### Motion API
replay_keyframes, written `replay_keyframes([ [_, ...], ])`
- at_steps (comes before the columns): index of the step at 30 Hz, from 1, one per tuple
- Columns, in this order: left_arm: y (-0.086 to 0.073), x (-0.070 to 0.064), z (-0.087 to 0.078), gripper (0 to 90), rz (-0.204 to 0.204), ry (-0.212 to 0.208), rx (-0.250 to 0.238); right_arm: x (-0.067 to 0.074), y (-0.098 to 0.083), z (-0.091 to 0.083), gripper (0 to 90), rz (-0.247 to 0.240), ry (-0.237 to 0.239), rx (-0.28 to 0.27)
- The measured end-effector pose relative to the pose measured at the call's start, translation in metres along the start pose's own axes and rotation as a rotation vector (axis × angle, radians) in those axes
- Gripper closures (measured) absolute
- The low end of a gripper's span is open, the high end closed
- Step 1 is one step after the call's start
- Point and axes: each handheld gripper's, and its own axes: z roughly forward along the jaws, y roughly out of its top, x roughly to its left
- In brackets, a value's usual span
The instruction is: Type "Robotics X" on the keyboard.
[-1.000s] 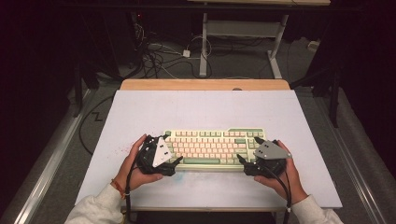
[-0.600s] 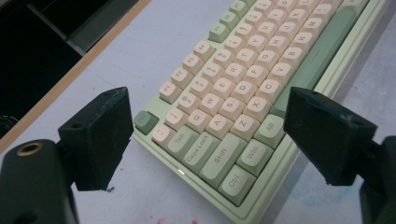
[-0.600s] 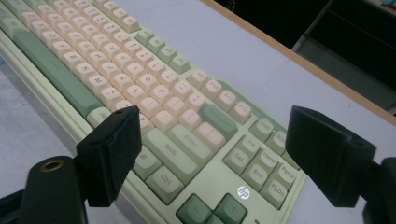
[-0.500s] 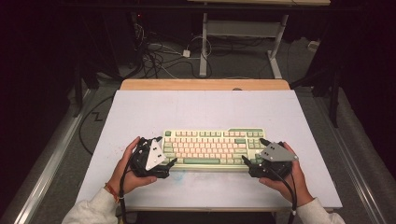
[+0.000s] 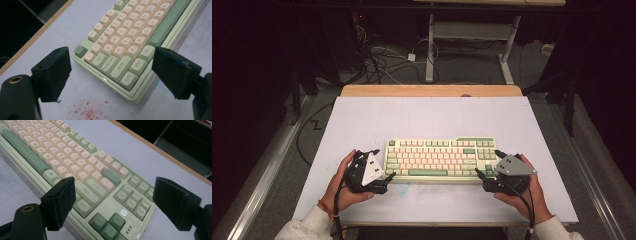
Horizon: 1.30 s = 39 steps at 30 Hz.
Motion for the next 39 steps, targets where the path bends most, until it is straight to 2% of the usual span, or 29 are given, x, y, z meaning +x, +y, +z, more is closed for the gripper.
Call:
replay_keyframes([
  [21,-0.024,0.002,-0.008,14.9,-0.019,0.004,0.035,-0.007,-0.017,-0.01,18.7,0.015,-0.023,0.018],
  [27,-0.033,0.003,-0.007,14.9,-0.018,0.007,0.062,-0.009,-0.023,-0.011,18.8,0.021,-0.03,0.032],
  [34,-0.045,0.01,-0.008,14.9,-0.055,0.001,0.079,-0.013,-0.033,-0.014,18.8,0.036,-0.041,0.04],
  [39,-0.053,0.012,-0.009,14.9,-0.065,0.004,0.096,-0.017,-0.041,-0.015,18.7,0.054,-0.05,0.051],
])
